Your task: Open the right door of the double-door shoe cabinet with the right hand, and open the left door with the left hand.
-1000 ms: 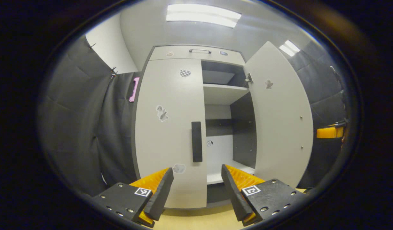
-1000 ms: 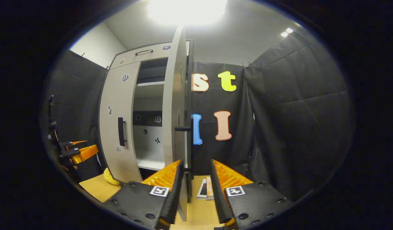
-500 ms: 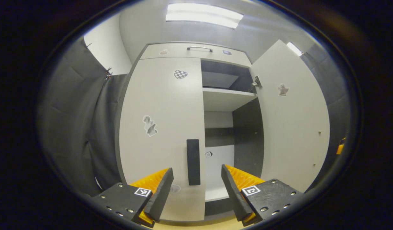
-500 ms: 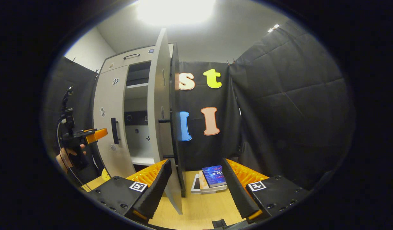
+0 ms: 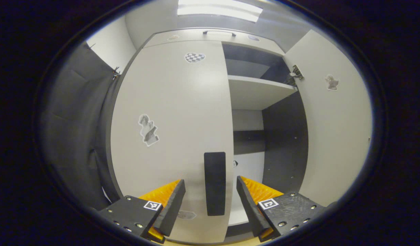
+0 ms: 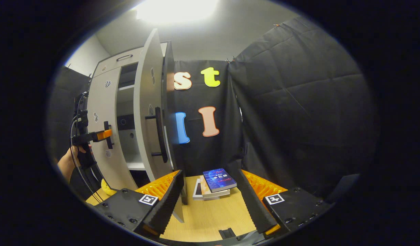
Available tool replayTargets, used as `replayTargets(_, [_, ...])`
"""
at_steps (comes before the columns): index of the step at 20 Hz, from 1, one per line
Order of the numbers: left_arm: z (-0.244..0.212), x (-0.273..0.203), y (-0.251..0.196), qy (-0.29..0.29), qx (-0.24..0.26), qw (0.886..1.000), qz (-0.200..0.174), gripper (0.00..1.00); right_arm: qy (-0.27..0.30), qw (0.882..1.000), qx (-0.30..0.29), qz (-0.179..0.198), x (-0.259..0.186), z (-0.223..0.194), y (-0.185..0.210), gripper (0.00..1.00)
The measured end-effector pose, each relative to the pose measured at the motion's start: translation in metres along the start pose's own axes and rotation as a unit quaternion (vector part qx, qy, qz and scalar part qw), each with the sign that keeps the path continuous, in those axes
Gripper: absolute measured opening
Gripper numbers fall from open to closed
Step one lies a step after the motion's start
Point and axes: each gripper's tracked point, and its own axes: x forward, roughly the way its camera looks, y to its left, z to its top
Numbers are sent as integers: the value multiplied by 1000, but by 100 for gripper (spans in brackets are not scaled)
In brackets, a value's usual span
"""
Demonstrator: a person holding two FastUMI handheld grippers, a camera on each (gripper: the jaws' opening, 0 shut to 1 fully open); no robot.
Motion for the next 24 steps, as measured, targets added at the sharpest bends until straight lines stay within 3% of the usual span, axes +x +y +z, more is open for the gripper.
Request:
replayTargets(3, [-7, 14, -1, 18, -6, 1000, -4, 87, 9, 1000, 5, -3, 3, -4, -3, 98])
replayTargets(7, [-11, 10, 0, 9, -2, 1000, 4, 55, 17, 1000, 2, -3, 4, -13, -3, 98])
replayTargets(8, [-10, 9, -8, 8, -7, 1000, -16, 55, 17, 1000, 2, -1, 5, -13, 0, 98])
replayTargets(11, [-13, 9, -8, 20, 5, 1000, -13, 25, 14, 1000, -6, 11, 7, -13, 7, 98])
replayTargets(14, [-17, 8, -8, 34, -13, 999, -11, 14, 15, 999, -19, 24, 7, -18, 12, 98])
replayTargets(17, [-17, 1, -7, 37, -26, 999, -20, 10, 16, 999, -17, 36, 7, -22, 14, 98])
replayTargets(24, [-9, -43, 3, 38, -24, 999, -13, 10, 13, 997, -9, 72, 8, -16, 22, 98])
